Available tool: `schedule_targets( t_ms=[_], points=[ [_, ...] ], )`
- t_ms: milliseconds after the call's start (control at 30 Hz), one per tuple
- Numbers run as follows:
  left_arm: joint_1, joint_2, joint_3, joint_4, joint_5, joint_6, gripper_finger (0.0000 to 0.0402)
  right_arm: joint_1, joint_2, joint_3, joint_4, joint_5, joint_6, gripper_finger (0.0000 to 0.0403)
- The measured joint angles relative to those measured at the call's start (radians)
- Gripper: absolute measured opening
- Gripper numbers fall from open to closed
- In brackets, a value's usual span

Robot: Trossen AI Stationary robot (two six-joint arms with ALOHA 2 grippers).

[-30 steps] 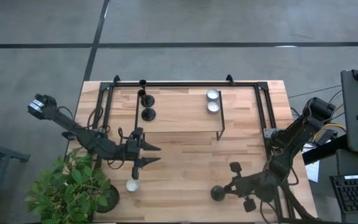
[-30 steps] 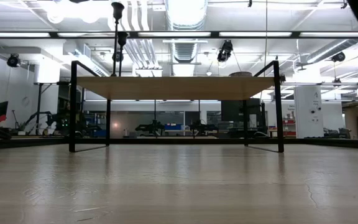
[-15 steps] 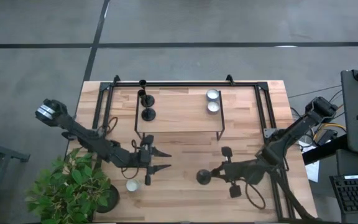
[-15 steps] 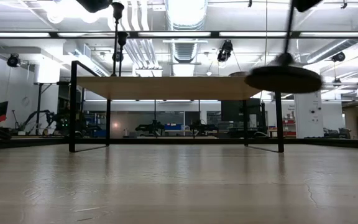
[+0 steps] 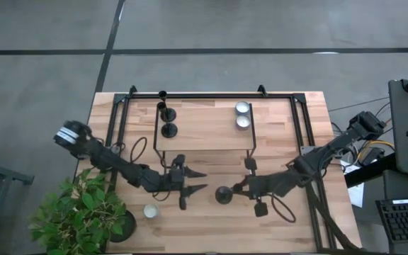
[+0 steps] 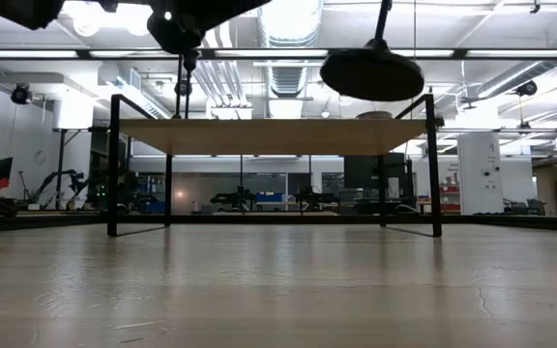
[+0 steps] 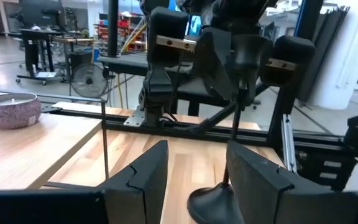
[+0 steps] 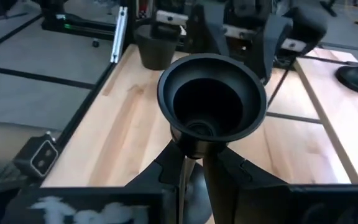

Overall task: Pick & Place candle stick holders
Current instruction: Put the black holder on the shelf

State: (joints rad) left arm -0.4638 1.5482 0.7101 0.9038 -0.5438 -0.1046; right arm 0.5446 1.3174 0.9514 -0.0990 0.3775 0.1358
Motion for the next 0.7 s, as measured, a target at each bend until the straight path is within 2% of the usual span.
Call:
schedule_targets(
  t_ms=[500, 700],
  points=[
    [0.027, 0.147, 0.153, 0.011, 0.029, -0.012, 0.0161, -0.071, 0.0, 0.011, 0.001, -0.02, -0.008, 0.0039],
    [0.041, 0.192, 0.214, -0.048, 0.024, -0.037, 0.0161, -0.073, 0.014, 0.011, 0.013, -0.012, 0.017, 0.0039]
  ],
)
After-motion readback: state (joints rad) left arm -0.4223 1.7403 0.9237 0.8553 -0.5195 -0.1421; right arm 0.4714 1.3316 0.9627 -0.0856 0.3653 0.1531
